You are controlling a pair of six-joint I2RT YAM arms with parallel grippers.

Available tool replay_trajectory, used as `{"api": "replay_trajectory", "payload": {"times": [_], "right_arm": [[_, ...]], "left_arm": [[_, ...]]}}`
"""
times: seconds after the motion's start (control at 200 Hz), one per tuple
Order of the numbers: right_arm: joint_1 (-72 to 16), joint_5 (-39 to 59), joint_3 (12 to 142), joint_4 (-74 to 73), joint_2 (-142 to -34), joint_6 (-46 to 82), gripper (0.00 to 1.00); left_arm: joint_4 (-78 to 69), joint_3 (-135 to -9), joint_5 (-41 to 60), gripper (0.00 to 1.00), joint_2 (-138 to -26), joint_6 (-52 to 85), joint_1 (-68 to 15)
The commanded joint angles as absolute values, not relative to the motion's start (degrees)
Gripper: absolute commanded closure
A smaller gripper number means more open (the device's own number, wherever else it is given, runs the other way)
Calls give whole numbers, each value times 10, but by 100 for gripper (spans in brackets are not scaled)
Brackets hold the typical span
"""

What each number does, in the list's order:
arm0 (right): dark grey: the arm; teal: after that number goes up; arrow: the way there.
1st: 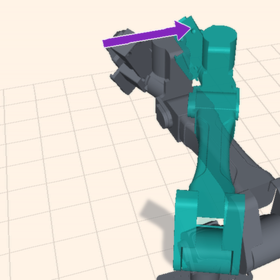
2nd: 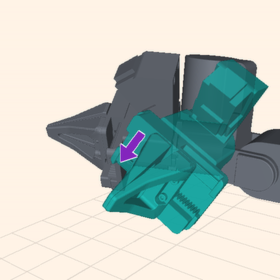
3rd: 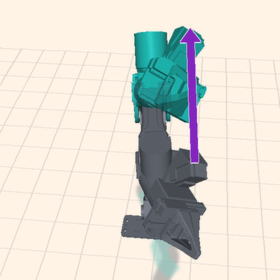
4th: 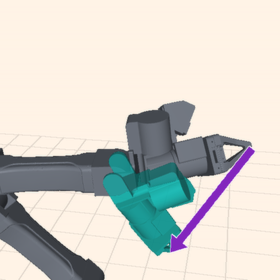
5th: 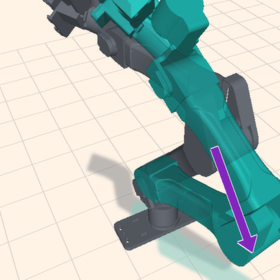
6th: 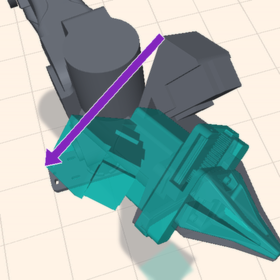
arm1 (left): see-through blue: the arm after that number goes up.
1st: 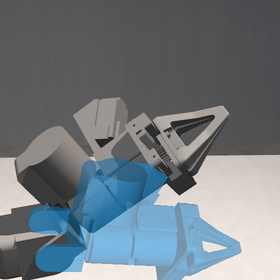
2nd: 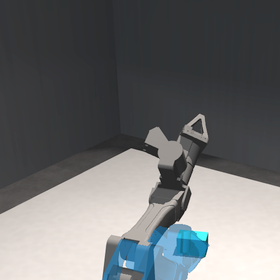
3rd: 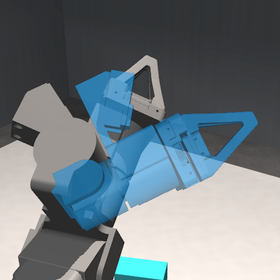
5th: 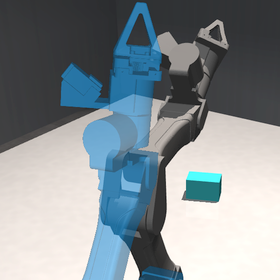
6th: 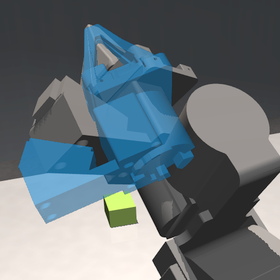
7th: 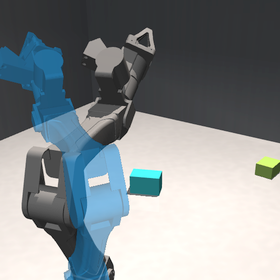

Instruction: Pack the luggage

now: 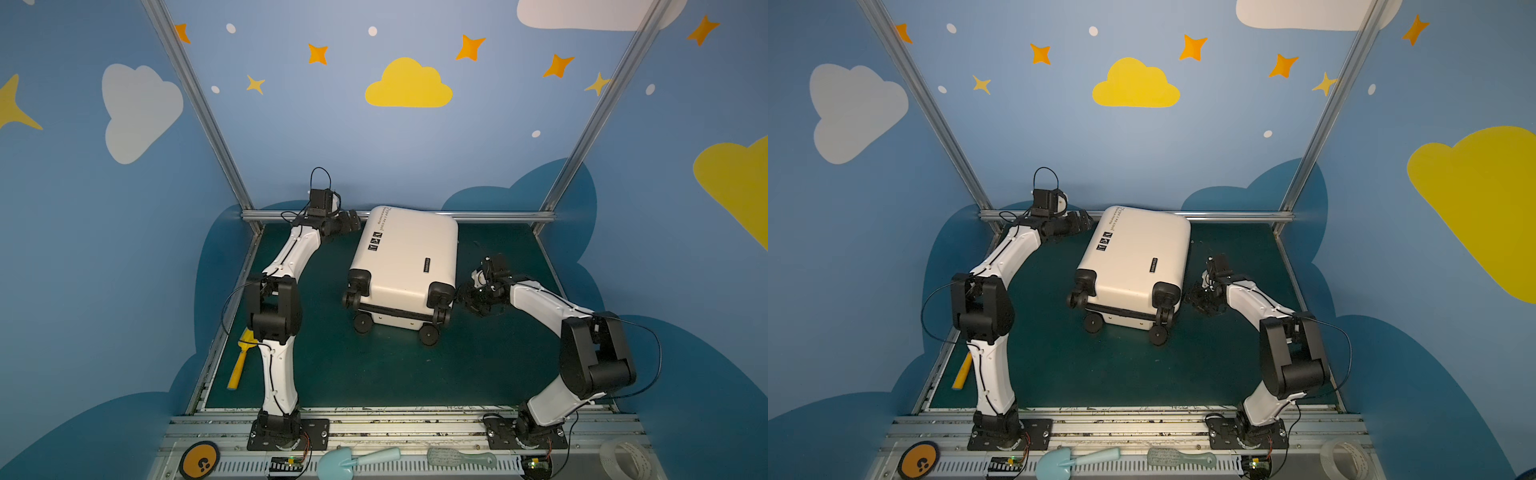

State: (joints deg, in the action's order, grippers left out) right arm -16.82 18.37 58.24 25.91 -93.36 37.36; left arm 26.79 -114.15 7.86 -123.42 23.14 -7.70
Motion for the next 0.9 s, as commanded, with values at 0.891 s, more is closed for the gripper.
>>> {"api": "replay_trajectory", "payload": {"times": [0.891], "right_arm": [[-167, 209, 525, 335, -796, 328, 39]], "left_arm": [[406, -1463, 149, 0, -1370, 211, -144]]}}
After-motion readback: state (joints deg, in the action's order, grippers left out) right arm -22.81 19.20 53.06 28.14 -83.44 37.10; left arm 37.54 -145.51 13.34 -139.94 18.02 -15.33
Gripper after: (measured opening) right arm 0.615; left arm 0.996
